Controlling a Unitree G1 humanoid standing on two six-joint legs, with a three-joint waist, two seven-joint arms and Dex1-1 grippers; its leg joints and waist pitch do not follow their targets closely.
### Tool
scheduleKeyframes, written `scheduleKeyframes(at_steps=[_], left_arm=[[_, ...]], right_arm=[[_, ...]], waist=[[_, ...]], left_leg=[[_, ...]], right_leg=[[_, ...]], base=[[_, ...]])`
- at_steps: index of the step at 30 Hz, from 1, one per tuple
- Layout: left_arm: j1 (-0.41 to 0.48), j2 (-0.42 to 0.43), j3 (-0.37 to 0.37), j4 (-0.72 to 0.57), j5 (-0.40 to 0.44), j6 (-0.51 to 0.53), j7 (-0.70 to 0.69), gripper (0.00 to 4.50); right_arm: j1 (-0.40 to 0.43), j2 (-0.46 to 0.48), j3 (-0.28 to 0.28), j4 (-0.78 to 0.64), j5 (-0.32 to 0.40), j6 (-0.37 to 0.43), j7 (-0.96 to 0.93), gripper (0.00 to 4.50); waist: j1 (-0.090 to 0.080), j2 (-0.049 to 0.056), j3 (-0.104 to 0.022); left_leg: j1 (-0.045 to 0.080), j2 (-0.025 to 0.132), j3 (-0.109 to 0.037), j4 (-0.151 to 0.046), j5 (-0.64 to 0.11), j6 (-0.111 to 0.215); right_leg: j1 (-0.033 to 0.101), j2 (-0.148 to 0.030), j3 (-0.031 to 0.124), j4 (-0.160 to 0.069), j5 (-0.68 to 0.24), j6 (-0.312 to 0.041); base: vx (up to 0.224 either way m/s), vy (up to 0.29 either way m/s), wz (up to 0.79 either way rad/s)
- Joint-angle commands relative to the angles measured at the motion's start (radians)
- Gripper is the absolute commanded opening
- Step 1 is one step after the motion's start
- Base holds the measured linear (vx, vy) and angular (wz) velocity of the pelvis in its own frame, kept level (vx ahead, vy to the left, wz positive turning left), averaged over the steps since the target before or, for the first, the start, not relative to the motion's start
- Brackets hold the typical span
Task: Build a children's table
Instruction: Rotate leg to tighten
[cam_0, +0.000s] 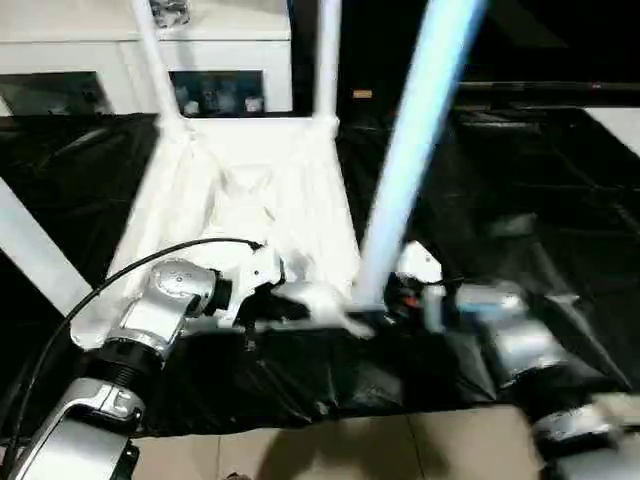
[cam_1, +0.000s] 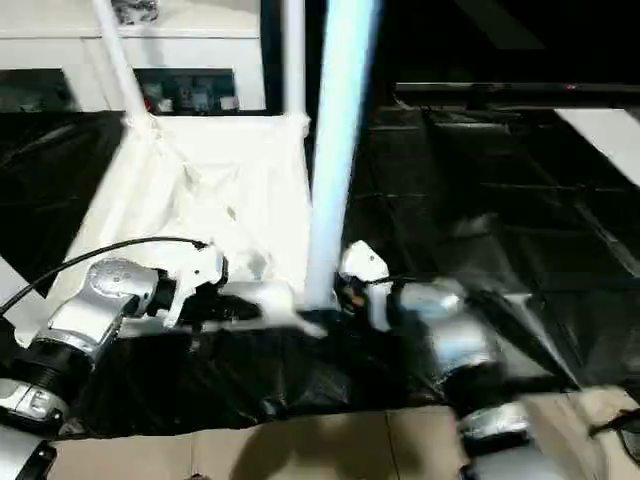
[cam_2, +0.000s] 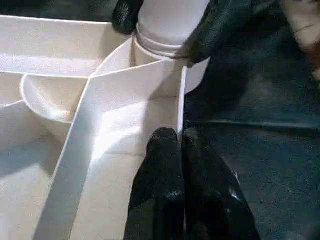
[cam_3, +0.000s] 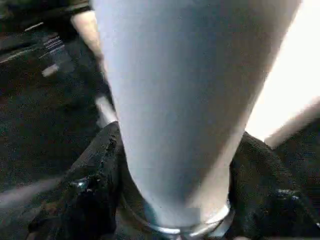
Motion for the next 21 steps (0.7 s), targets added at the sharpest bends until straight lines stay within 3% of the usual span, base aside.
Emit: scheduleKeyframes(at_steps=[1,3,4,5,6,8,11,12,15,17,21], left_arm=[[0.015,-0.055,0.005,-0.069,0.002,0.034,0.092,0.00],[0.026,-0.074,0.002,-0.090,0.005,0.048,0.116,0.00],[0.038,-0.110,-0.004,-0.113,0.015,0.068,0.168,0.00],[0.041,-0.131,-0.006,-0.120,0.020,0.077,0.198,0.00],[0.044,-0.151,-0.008,-0.127,0.025,0.086,0.225,0.00],[0.045,-0.202,-0.026,-0.134,0.045,0.099,0.288,0.00],[0.050,-0.245,-0.044,-0.151,0.050,0.120,0.328,0.00],[0.054,-0.252,-0.056,-0.160,0.057,0.126,0.331,0.00],[0.058,-0.250,-0.068,-0.168,0.064,0.129,0.320,0.00],[0.064,-0.232,-0.070,-0.181,0.061,0.130,0.295,0.00],[0.077,-0.181,-0.053,-0.212,0.042,0.128,0.232,0.00]], right_arm=[[0.029,0.066,0.008,0.015,-0.041,0.033,-0.160,2.64],[0.037,0.098,-0.003,0.005,-0.039,0.037,-0.213,2.64],[0.045,0.149,-0.007,-0.003,-0.045,0.029,-0.283,2.64],[0.044,0.176,-0.007,0.001,-0.056,0.019,-0.330,2.64],[0.040,0.202,-0.009,0.012,-0.071,0.007,-0.391,2.64],[0.009,0.269,-0.022,0.069,-0.088,-0.014,-0.537,2.64],[-0.028,0.323,-0.028,0.122,-0.091,-0.023,-0.627,2.64],[-0.041,0.328,-0.009,0.131,-0.110,-0.031,-0.630,2.64],[-0.046,0.321,0.001,0.124,-0.120,-0.040,-0.616,2.64],[-0.039,0.297,-0.013,0.103,-0.102,-0.042,-0.565,3.20],[-0.014,0.220,-0.031,0.069,-0.077,-0.061,-0.458,3.53]], waist=[[-0.001,0.003,-0.039],[-0.011,0.000,-0.037],[-0.017,0.004,-0.038],[-0.019,0.003,-0.040],[-0.020,0.012,-0.040],[-0.025,0.007,-0.038],[-0.024,0.011,-0.041],[-0.022,0.015,-0.043],[-0.022,0.013,-0.046],[-0.020,0.013,-0.047],[-0.015,0.012,-0.049]], left_leg=[[-0.002,0.009,0.003,-0.078,-0.298,-0.005],[-0.004,0.007,-0.002,-0.081,-0.331,-0.016],[-0.004,0.007,-0.003,-0.082,-0.339,-0.019],[-0.004,0.008,-0.003,-0.082,-0.332,-0.019],[-0.002,0.006,-0.003,-0.081,-0.328,-0.018],[-0.001,0.005,0.001,-0.081,-0.328,-0.024],[0.002,0.004,0.002,-0.079,-0.322,-0.020],[0.002,0.004,0.002,-0.077,-0.317,-0.013],[-0.005,0.001,0.003,-0.075,-0.281,0.002],[-0.007,0.002,0.004,-0.073,-0.250,0.017],[-0.004,0.004,0.007,-0.067,-0.223,0.042]], right_leg=[[0.043,-0.037,0.025,-0.078,-0.325,-0.187],[0.040,-0.036,0.023,-0.087,-0.409,-0.147],[0.038,-0.035,0.024,-0.090,-0.413,-0.139],[0.036,-0.035,0.025,-0.089,-0.388,-0.143],[0.034,-0.033,0.026,-0.089,-0.368,-0.148],[0.028,-0.032,0.028,-0.090,-0.355,-0.157],[0.031,-0.027,0.028,-0.087,-0.306,-0.168],[0.031,-0.027,0.029,-0.085,-0.273,-0.175],[0.039,-0.025,0.027,-0.079,-0.207,-0.182],[0.044,-0.026,0.027,-0.074,-0.156,-0.194],[0.046,-0.026,0.027,-0.070,-0.103,-0.217]], base=[[0.000,0.000,0.00],[0.000,0.000,0.00],[0.000,0.000,0.00],[0.000,0.000,0.00],[0.000,0.000,0.00],[0.000,0.000,0.00],[0.000,0.000,0.00],[0.000,0.000,0.00],[0.000,0.000,0.00],[0.000,0.000,0.00],[0.000,0.000,0.00]])
